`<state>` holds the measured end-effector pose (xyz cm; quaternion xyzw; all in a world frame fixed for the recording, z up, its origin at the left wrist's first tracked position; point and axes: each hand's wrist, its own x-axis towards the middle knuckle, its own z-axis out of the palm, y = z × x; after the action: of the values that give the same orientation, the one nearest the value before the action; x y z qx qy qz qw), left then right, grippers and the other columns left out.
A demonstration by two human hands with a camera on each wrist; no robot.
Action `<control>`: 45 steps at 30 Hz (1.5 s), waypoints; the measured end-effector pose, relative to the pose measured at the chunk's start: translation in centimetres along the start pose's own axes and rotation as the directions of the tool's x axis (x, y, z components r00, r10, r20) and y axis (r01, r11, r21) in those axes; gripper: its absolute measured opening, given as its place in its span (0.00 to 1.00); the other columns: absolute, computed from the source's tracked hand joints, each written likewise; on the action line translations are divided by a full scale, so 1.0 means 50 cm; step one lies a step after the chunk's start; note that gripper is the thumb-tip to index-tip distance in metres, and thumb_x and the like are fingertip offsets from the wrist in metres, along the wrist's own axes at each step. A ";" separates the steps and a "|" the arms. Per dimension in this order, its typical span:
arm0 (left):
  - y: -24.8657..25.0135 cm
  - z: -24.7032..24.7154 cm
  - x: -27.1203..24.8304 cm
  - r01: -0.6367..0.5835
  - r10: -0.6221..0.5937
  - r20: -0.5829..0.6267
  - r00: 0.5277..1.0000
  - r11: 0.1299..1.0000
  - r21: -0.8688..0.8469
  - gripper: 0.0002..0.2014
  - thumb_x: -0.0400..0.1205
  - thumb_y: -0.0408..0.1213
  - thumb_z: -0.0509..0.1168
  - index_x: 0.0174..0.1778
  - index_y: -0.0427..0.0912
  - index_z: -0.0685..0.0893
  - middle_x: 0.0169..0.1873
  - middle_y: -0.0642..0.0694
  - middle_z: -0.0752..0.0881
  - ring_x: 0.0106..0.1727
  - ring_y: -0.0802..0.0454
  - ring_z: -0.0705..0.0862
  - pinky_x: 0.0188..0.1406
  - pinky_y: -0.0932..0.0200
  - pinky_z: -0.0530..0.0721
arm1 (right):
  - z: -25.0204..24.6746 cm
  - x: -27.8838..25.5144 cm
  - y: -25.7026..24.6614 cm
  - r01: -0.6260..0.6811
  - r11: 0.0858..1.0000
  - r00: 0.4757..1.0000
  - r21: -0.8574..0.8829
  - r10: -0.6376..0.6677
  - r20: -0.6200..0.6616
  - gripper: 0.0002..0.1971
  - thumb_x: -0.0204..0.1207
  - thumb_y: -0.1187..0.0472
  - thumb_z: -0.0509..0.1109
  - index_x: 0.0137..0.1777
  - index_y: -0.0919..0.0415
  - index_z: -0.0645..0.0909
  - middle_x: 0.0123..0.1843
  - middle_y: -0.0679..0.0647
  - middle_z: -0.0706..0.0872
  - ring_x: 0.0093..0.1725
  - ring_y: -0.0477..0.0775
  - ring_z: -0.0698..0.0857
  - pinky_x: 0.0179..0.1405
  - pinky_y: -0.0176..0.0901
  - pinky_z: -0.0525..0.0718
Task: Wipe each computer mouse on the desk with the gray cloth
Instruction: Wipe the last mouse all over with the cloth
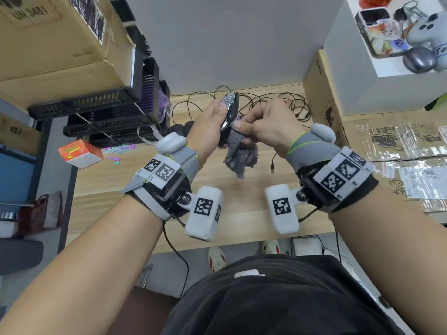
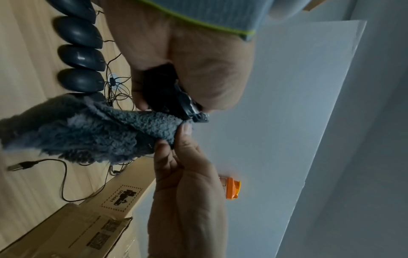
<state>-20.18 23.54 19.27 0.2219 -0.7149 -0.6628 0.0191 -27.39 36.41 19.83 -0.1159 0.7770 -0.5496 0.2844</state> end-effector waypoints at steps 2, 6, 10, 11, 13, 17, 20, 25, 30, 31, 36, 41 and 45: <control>0.003 -0.002 0.005 -0.016 0.016 -0.004 1.000 1.000 -0.007 0.21 0.82 0.52 0.51 0.64 0.50 0.81 0.45 0.50 0.87 0.39 0.48 0.81 0.31 0.57 0.77 | 0.003 -0.001 0.001 0.132 0.975 0.988 -0.177 -0.144 -0.056 0.10 0.71 0.57 0.79 0.32 0.59 0.86 0.28 0.55 0.88 0.26 0.50 0.85 0.36 0.45 0.84; 0.001 -0.012 0.014 -0.004 0.003 -0.025 1.000 1.000 -0.025 0.15 0.91 0.46 0.49 0.62 0.46 0.80 0.46 0.43 0.84 0.35 0.48 0.79 0.27 0.59 0.76 | -0.001 -0.020 -0.019 0.332 0.776 0.922 -0.536 -0.388 0.009 0.06 0.74 0.55 0.74 0.39 0.56 0.88 0.34 0.50 0.88 0.36 0.52 0.83 0.41 0.43 0.77; 0.004 -0.014 0.017 0.022 -0.022 -0.021 1.000 1.000 -0.019 0.14 0.93 0.43 0.48 0.58 0.48 0.79 0.42 0.47 0.83 0.31 0.51 0.79 0.25 0.62 0.75 | 0.000 -0.029 -0.028 0.439 0.691 0.871 -0.575 -0.484 0.084 0.06 0.74 0.56 0.72 0.40 0.56 0.87 0.31 0.45 0.83 0.34 0.50 0.80 0.36 0.38 0.68; 0.003 -0.012 0.016 0.025 -0.025 -0.015 1.000 0.999 -0.023 0.14 0.93 0.43 0.48 0.58 0.48 0.79 0.42 0.48 0.83 0.32 0.52 0.80 0.27 0.59 0.76 | -0.001 -0.025 -0.025 0.429 0.705 0.876 -0.565 -0.477 0.070 0.06 0.74 0.56 0.73 0.38 0.55 0.87 0.30 0.45 0.83 0.32 0.48 0.80 0.35 0.37 0.68; -0.001 -0.009 0.014 0.020 -0.021 -0.016 1.000 1.000 -0.013 0.14 0.93 0.43 0.48 0.59 0.49 0.80 0.43 0.47 0.84 0.34 0.51 0.80 0.29 0.57 0.76 | -0.004 -0.013 -0.015 0.386 0.731 0.894 -0.563 -0.446 0.033 0.06 0.73 0.55 0.74 0.36 0.55 0.86 0.30 0.45 0.83 0.31 0.47 0.79 0.34 0.35 0.70; -0.003 -0.005 0.013 -0.012 0.013 -0.044 0.999 1.000 0.022 0.16 0.90 0.47 0.51 0.65 0.47 0.80 0.45 0.47 0.85 0.34 0.49 0.78 0.32 0.56 0.76 | -0.004 -0.006 -0.003 0.366 0.725 0.900 -0.583 -0.434 0.025 0.05 0.73 0.57 0.74 0.38 0.57 0.88 0.31 0.45 0.84 0.33 0.48 0.81 0.40 0.39 0.74; 0.002 -0.007 0.011 0.023 -0.024 -0.035 0.999 0.999 -0.045 0.13 0.93 0.41 0.48 0.62 0.45 0.79 0.41 0.46 0.82 0.30 0.52 0.77 0.27 0.58 0.74 | 0.002 -0.016 -0.013 0.443 0.691 0.859 -0.571 -0.509 0.050 0.06 0.72 0.56 0.74 0.37 0.57 0.87 0.30 0.45 0.83 0.32 0.47 0.80 0.36 0.37 0.71; 0.008 -0.004 0.007 0.047 -0.048 -0.016 0.999 0.998 -0.049 0.12 0.94 0.41 0.48 0.60 0.47 0.78 0.42 0.45 0.83 0.31 0.52 0.77 0.25 0.59 0.75 | -0.005 0.002 -0.004 0.392 0.711 0.883 -0.584 -0.469 0.021 0.06 0.72 0.58 0.74 0.36 0.57 0.86 0.31 0.47 0.85 0.35 0.52 0.83 0.38 0.38 0.71; 0.005 0.000 0.012 0.126 -0.128 -0.014 0.992 0.986 -0.108 0.16 0.93 0.44 0.51 0.61 0.42 0.82 0.37 0.44 0.85 0.28 0.48 0.84 0.23 0.61 0.79 | 0.018 -0.024 -0.026 0.517 0.656 0.828 -0.550 -0.545 0.128 0.06 0.71 0.56 0.72 0.36 0.57 0.86 0.28 0.44 0.80 0.30 0.49 0.76 0.36 0.37 0.67; 0.007 0.003 0.009 0.151 -0.154 -0.015 0.988 0.979 -0.136 0.17 0.93 0.44 0.50 0.62 0.42 0.83 0.37 0.45 0.86 0.29 0.50 0.85 0.23 0.62 0.80 | 0.024 -0.024 -0.029 0.518 0.665 0.828 -0.539 -0.547 0.120 0.06 0.71 0.56 0.72 0.36 0.57 0.86 0.29 0.44 0.81 0.31 0.48 0.77 0.36 0.38 0.69; 0.012 0.001 -0.001 0.137 -0.142 -0.017 0.990 0.978 -0.158 0.16 0.94 0.42 0.47 0.58 0.48 0.82 0.45 0.46 0.85 0.35 0.53 0.83 0.27 0.60 0.80 | -0.016 0.000 -0.015 0.431 0.678 0.862 -0.595 -0.505 0.050 0.06 0.73 0.57 0.73 0.37 0.58 0.85 0.29 0.45 0.81 0.33 0.51 0.81 0.36 0.39 0.71; 0.017 -0.001 0.004 0.134 -0.138 -0.012 0.990 0.976 -0.171 0.15 0.94 0.42 0.47 0.61 0.45 0.79 0.42 0.43 0.82 0.32 0.51 0.77 0.28 0.57 0.75 | -0.014 0.002 -0.004 0.451 0.625 0.851 -0.638 -0.517 0.095 0.07 0.74 0.56 0.73 0.38 0.58 0.85 0.31 0.48 0.83 0.32 0.53 0.78 0.36 0.41 0.68; 0.022 -0.007 0.000 0.139 -0.142 -0.002 0.990 0.970 -0.199 0.15 0.95 0.42 0.47 0.57 0.46 0.80 0.36 0.45 0.81 0.29 0.52 0.78 0.28 0.58 0.74 | 0.001 -0.010 -0.011 0.526 0.613 0.810 -0.589 -0.572 0.129 0.08 0.73 0.57 0.72 0.37 0.59 0.84 0.27 0.48 0.82 0.29 0.50 0.75 0.34 0.38 0.68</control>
<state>-20.38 23.23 20.37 0.2744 -0.6275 -0.7287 -0.0001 -27.02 36.44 20.47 -0.4119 0.8456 -0.3388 0.0226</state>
